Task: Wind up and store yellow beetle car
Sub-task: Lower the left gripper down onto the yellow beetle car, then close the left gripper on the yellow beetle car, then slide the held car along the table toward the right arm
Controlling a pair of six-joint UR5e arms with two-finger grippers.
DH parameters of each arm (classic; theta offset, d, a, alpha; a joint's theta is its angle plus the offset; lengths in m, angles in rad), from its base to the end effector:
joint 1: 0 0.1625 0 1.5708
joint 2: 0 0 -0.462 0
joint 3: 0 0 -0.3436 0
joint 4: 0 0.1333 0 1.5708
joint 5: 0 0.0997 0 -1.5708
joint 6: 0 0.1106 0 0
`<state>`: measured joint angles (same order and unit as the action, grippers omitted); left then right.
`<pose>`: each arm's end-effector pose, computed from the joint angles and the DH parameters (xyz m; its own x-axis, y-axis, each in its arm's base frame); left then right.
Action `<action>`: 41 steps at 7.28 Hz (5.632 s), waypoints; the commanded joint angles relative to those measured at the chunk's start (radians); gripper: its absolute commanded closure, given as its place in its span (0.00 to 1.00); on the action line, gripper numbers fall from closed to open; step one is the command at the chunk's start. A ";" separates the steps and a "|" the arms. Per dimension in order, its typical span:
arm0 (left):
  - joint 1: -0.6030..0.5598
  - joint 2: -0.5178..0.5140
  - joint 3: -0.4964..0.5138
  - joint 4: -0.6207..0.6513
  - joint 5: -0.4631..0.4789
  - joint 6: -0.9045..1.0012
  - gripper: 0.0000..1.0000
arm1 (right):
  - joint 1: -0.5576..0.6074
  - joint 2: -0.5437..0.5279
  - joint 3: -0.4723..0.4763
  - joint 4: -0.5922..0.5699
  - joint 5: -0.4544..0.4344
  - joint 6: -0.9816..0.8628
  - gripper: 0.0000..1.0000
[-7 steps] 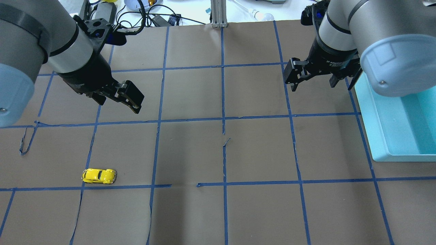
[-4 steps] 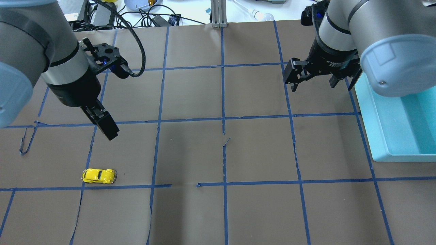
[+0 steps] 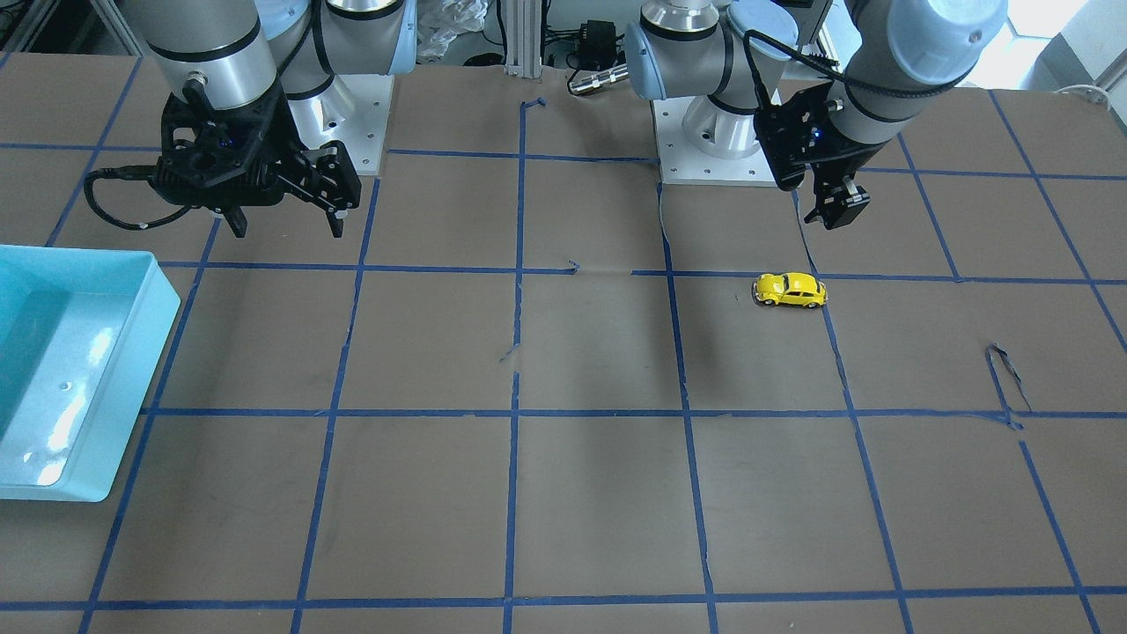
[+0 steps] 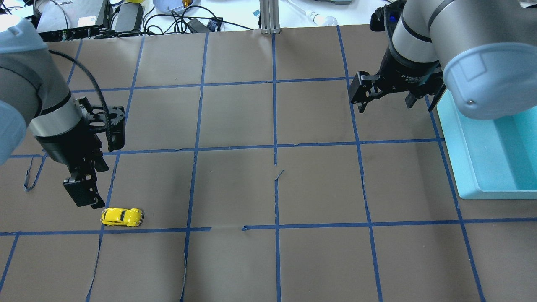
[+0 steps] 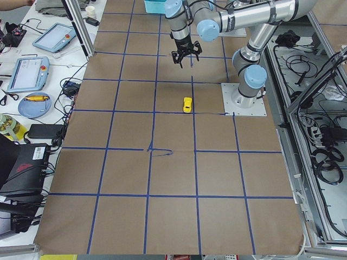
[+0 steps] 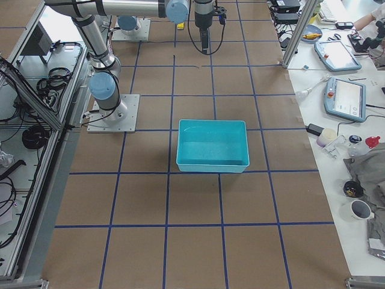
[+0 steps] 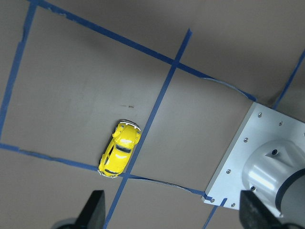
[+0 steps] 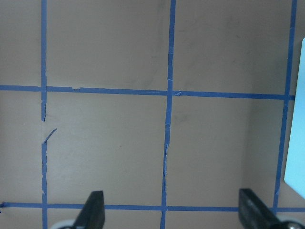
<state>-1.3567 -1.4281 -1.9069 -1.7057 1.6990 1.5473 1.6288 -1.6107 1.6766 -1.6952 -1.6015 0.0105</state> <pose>-0.0462 -0.3483 0.4178 -0.2240 0.9207 0.3195 0.9729 0.1921 0.1286 0.1546 -0.4222 0.4970 -0.9985 -0.0457 0.0300 -0.0474 0.9971 -0.0588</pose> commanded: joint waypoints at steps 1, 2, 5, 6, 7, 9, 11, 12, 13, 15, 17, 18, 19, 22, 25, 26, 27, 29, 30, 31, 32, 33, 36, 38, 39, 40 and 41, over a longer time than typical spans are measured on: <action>0.036 0.006 -0.162 0.200 0.013 0.239 0.00 | 0.000 0.000 0.000 0.000 0.000 0.000 0.00; 0.054 0.003 -0.252 0.341 0.013 0.322 0.00 | 0.000 -0.002 0.000 0.002 -0.002 0.000 0.00; 0.197 0.005 -0.369 0.471 0.010 0.552 0.00 | 0.000 0.000 0.002 0.002 -0.005 -0.001 0.00; 0.232 0.003 -0.411 0.515 0.002 0.566 0.00 | 0.000 0.000 0.002 0.002 -0.014 -0.003 0.00; 0.260 -0.001 -0.487 0.652 0.001 0.606 0.00 | 0.000 0.000 0.002 0.002 -0.014 -0.001 0.00; 0.268 0.006 -0.541 0.754 0.002 0.611 0.00 | -0.001 0.000 0.002 -0.006 -0.015 -0.003 0.00; 0.272 -0.003 -0.538 0.848 -0.056 0.613 0.02 | -0.001 0.000 0.002 -0.006 -0.015 -0.003 0.00; 0.275 -0.017 -0.537 0.906 -0.096 0.610 0.02 | -0.001 -0.002 0.002 -0.001 -0.015 -0.003 0.00; 0.275 -0.021 -0.538 0.911 -0.099 0.606 0.04 | -0.001 -0.002 0.002 -0.003 -0.017 -0.003 0.00; 0.284 -0.034 -0.549 0.926 -0.146 0.606 0.06 | -0.001 -0.002 0.002 -0.003 -0.015 -0.003 0.00; 0.315 -0.058 -0.574 0.949 -0.147 0.611 0.05 | 0.003 -0.003 0.002 -0.004 -0.015 -0.001 0.00; 0.317 -0.067 -0.569 0.951 -0.145 0.611 0.04 | 0.002 -0.005 0.000 -0.003 -0.014 -0.001 0.00; 0.317 -0.074 -0.567 0.952 -0.144 0.609 0.05 | 0.002 -0.005 0.000 -0.003 -0.008 0.000 0.00; 0.315 -0.083 -0.566 0.951 -0.133 0.614 0.39 | 0.000 -0.006 -0.011 -0.003 0.027 -0.003 0.00; 0.315 -0.092 -0.543 0.951 -0.131 0.613 0.92 | -0.001 0.000 -0.003 -0.001 0.035 -0.003 0.00; 0.315 -0.098 -0.534 0.949 -0.131 0.611 0.99 | -0.001 -0.006 -0.012 -0.004 0.034 -0.003 0.00; 0.315 -0.104 -0.531 0.949 -0.131 0.608 1.00 | -0.001 -0.005 -0.008 -0.011 0.040 -0.003 0.00; 0.315 -0.112 -0.535 0.948 -0.133 0.567 1.00 | 0.000 -0.008 -0.012 -0.003 0.040 -0.003 0.00; 0.315 -0.113 -0.535 0.948 -0.133 0.563 1.00 | 0.002 -0.008 -0.012 -0.003 0.041 -0.003 0.00; 0.315 -0.115 -0.534 0.948 -0.133 0.566 1.00 | 0.002 -0.008 -0.012 -0.003 0.041 -0.003 0.00; 0.317 -0.115 -0.532 0.949 -0.131 0.567 1.00 | -0.001 -0.009 -0.012 -0.001 0.029 -0.003 0.00; 0.318 -0.121 -0.528 0.951 -0.131 0.567 1.00 | -0.001 -0.014 -0.011 -0.001 0.028 -0.003 0.00; 0.332 -0.141 -0.517 0.952 -0.113 0.571 1.00 | 0.003 -0.028 -0.003 0.002 0.031 -0.003 0.00; 0.385 -0.153 -0.515 0.951 -0.113 0.592 1.00 | 0.000 -0.028 -0.002 0.002 0.026 -0.003 0.00; 0.389 -0.156 -0.509 0.951 -0.107 0.599 1.00 | 0.003 -0.026 -0.002 0.002 0.026 -0.003 0.00; 0.390 -0.163 -0.495 0.951 -0.099 0.615 1.00 | 0.003 -0.028 -0.002 0.002 0.028 -0.003 0.00; 0.392 -0.169 -0.482 0.951 -0.087 0.632 1.00 | 0.002 -0.026 -0.002 0.002 0.026 -0.003 0.00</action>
<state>-0.9680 -1.5897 -2.4045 -0.7553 1.6000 2.1599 1.6314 -1.6376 1.6750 -1.6935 -1.5746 0.0077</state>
